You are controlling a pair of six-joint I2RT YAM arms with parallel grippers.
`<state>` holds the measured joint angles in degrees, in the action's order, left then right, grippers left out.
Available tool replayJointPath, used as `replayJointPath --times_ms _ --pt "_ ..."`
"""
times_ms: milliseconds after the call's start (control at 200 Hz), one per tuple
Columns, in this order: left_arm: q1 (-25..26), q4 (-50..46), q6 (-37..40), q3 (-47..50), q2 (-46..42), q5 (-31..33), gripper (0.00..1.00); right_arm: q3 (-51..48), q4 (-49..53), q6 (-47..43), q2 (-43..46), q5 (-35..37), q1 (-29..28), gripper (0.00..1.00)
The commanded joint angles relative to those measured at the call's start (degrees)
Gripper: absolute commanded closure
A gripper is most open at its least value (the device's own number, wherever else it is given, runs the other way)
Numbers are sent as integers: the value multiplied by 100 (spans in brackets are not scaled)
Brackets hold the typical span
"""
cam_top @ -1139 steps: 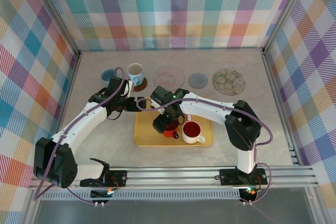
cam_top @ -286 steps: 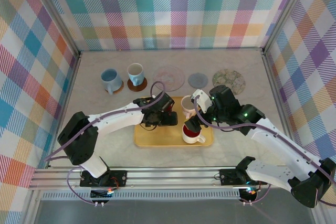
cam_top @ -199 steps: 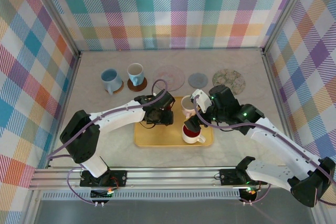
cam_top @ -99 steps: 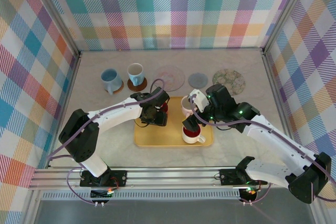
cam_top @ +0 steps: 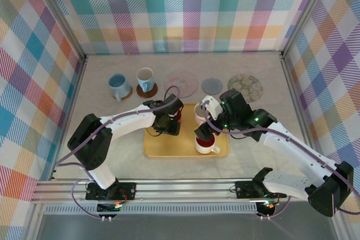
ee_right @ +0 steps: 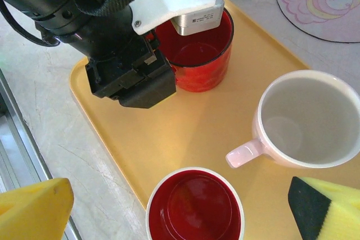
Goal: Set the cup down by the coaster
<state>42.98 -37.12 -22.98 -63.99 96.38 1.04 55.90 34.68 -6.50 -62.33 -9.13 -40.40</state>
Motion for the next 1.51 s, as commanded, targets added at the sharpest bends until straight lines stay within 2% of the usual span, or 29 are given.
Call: replayJointPath --times_ms 0,210,540,725,835,1280,1500 --pt "26 66 83 -48 73 105 55 0 -154 9 -43 -142 43 1" --pt "23 -11 169 -148 91 314 64 -4 -223 31 -60 -81 50 1" --pt "22 -76 211 -186 94 474 70 -51 -248 44 -26 -44 56 1" --pt "36 -108 215 -132 1 563 85 -114 -391 44 -16 -34 85 1" --pt "38 -164 233 -132 -22 622 100 -96 -418 44 -43 -89 111 1" --pt "39 -291 459 -396 -372 984 100 -26 -614 391 -17 -383 383 1" --pt "13 -376 674 -858 -403 1114 100 163 -621 352 -130 -663 661 1"
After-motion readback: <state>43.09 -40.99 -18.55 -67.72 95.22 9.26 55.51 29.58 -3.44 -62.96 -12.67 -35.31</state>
